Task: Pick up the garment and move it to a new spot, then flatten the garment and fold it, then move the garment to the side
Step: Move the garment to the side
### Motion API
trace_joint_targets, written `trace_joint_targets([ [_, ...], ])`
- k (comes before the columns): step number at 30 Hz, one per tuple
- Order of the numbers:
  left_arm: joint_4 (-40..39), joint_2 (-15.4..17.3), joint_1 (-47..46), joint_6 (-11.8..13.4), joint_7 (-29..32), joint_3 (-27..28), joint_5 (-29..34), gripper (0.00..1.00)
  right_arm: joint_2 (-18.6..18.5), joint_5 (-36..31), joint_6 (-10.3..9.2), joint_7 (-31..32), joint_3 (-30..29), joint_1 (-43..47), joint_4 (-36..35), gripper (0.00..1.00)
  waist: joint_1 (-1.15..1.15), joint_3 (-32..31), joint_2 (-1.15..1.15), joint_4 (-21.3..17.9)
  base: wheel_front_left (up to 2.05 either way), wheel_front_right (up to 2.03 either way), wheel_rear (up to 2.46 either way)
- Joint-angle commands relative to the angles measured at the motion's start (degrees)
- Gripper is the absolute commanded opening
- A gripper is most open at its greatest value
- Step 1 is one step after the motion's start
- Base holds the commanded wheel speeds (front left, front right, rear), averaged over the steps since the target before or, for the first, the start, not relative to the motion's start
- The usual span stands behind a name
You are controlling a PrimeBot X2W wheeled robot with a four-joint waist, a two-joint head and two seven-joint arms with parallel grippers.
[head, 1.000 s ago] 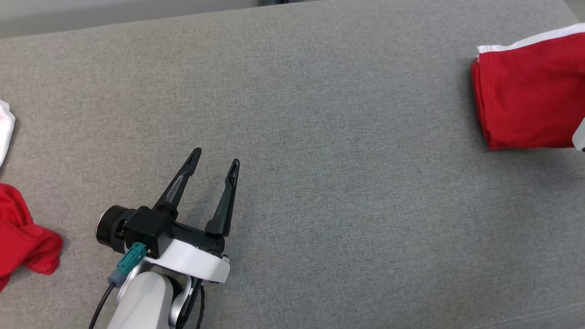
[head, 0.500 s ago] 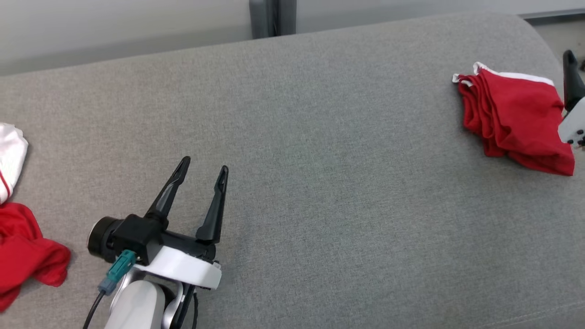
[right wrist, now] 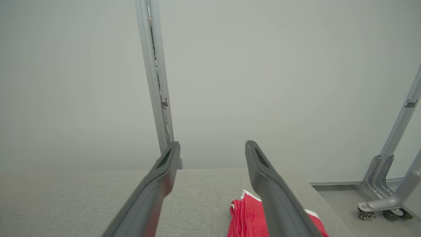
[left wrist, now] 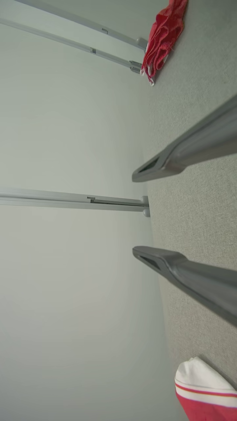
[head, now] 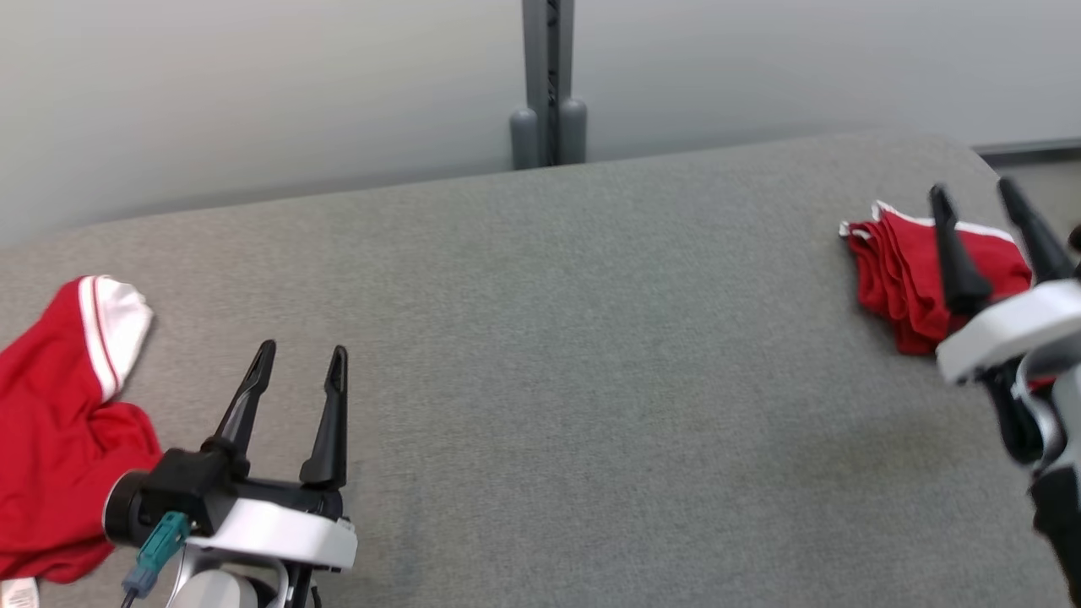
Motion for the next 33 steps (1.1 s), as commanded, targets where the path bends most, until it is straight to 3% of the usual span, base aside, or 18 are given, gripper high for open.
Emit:
trace_joint_targets([
  [1, -0.28, 0.19, 0.97, 0.27, -0.09, 0.5, -0.21, 1.0, 0.26, -0.29, 0.01, -0.21, -0.7, 2.83, -2.09, 1.0, 0.0, -1.92, 0.0, 1.81, 0.0, 0.0, 0.0],
  [13, -0.37, -0.15, 4.59, 1.72, -0.09, 1.04, 2.07, 1.0, 7.46, -5.79, 0.01, -0.11, -10.39, 23.47, -20.82, 1.0, 0.0, -3.67, 0.0, 5.26, 0.0, 0.0, 0.0],
  [23, 1.16, -0.3, 5.41, 2.92, -0.09, 1.27, 3.03, 1.0, 12.82, -12.15, 0.01, -0.12, -13.67, 30.13, -24.33, 1.0, 0.0, -3.68, 0.0, 5.82, 0.0, 0.0, 0.0],
  [33, 1.38, -0.38, 4.67, 3.52, -0.09, 0.98, 2.48, 1.0, 14.99, -14.19, 0.01, -0.12, -14.04, 31.74, -25.41, 1.0, 0.0, -3.95, 0.0, 6.33, 0.0, 0.0, 0.0],
])
